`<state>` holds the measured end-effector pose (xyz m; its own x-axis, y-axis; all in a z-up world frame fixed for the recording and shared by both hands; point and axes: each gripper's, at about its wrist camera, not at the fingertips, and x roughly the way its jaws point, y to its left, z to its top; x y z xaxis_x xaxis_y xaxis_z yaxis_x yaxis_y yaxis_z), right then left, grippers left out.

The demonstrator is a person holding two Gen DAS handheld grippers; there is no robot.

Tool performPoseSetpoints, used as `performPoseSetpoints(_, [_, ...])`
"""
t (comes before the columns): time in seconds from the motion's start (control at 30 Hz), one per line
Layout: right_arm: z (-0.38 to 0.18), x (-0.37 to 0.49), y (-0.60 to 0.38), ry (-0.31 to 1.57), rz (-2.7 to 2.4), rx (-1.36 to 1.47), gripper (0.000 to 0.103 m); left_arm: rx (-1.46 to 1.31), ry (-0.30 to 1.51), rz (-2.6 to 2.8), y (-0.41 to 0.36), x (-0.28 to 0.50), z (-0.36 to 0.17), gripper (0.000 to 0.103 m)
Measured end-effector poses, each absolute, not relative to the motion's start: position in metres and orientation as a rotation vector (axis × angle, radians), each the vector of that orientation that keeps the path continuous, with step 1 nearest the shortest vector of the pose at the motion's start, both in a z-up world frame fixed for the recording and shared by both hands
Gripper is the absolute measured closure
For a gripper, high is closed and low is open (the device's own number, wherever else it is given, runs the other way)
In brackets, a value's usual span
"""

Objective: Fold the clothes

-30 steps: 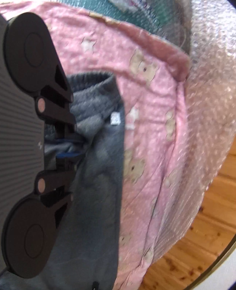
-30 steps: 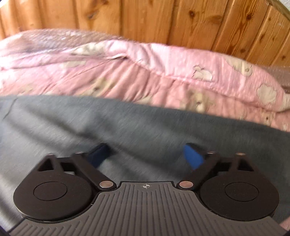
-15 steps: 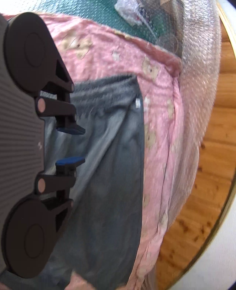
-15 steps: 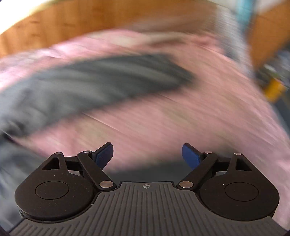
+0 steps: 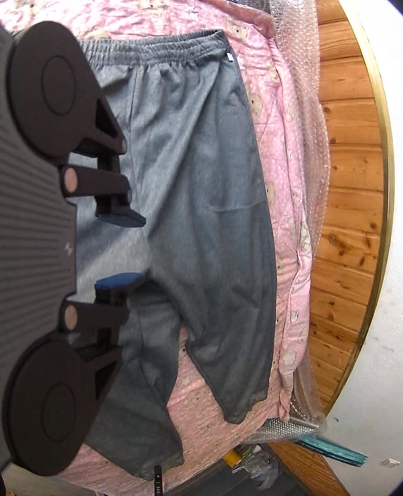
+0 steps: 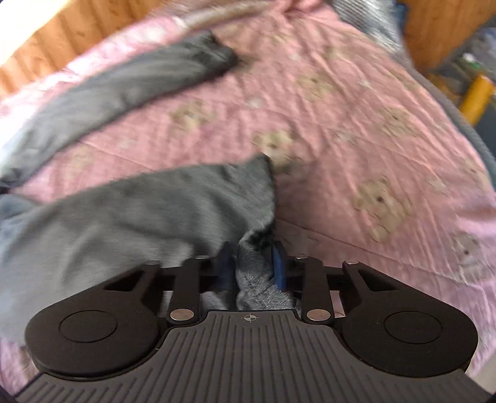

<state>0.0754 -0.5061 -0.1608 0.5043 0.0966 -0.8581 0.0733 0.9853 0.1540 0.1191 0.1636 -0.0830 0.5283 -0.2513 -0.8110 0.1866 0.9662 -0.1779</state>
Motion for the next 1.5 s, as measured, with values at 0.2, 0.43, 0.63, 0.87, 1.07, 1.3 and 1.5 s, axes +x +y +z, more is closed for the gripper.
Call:
performPoseSetpoints(0.2, [-0.169, 0.089, -0.520, 1.074, 0.199, 0.236, 0.049, -0.156, 1.009, -0.181, 0.139, 0.129, -0.093, 0.069])
performPoseSetpoints(0.43, [-0.169, 0.095, -0.527, 1.073, 0.256, 0.209, 0.094, -0.181, 0.968, 0.064, 0.131, 0.164, -0.122, 0.069])
performPoseSetpoints(0.63, [-0.114, 0.063, -0.561, 0.951, 0.225, 0.366, 0.095, -0.148, 1.022, 0.003, 0.107, 0.201, -0.162, 0.069])
performPoseSetpoints(0.87, [-0.034, 0.041, -0.603, 0.721, 0.189, 0.683, 0.098, -0.024, 1.092, 0.073, 0.088, 0.240, -0.192, 0.067])
performPoseSetpoints(1.07, [-0.057, 0.065, -0.630, 0.751, 0.015, 0.830, 0.101, 0.036, 1.112, 0.103, 0.086, 0.270, -0.193, 0.067])
performPoseSetpoints(1.3, [-0.175, 0.121, -0.632, 0.980, -0.273, 0.817, 0.099, 0.003, 1.024, 0.111, 0.105, 0.251, -0.150, 0.068])
performPoseSetpoints(1.5, [-0.165, 0.095, -0.631, 0.935, -0.253, 0.752, 0.062, -0.292, 0.890, 0.256, 0.201, 0.117, -0.102, 0.067])
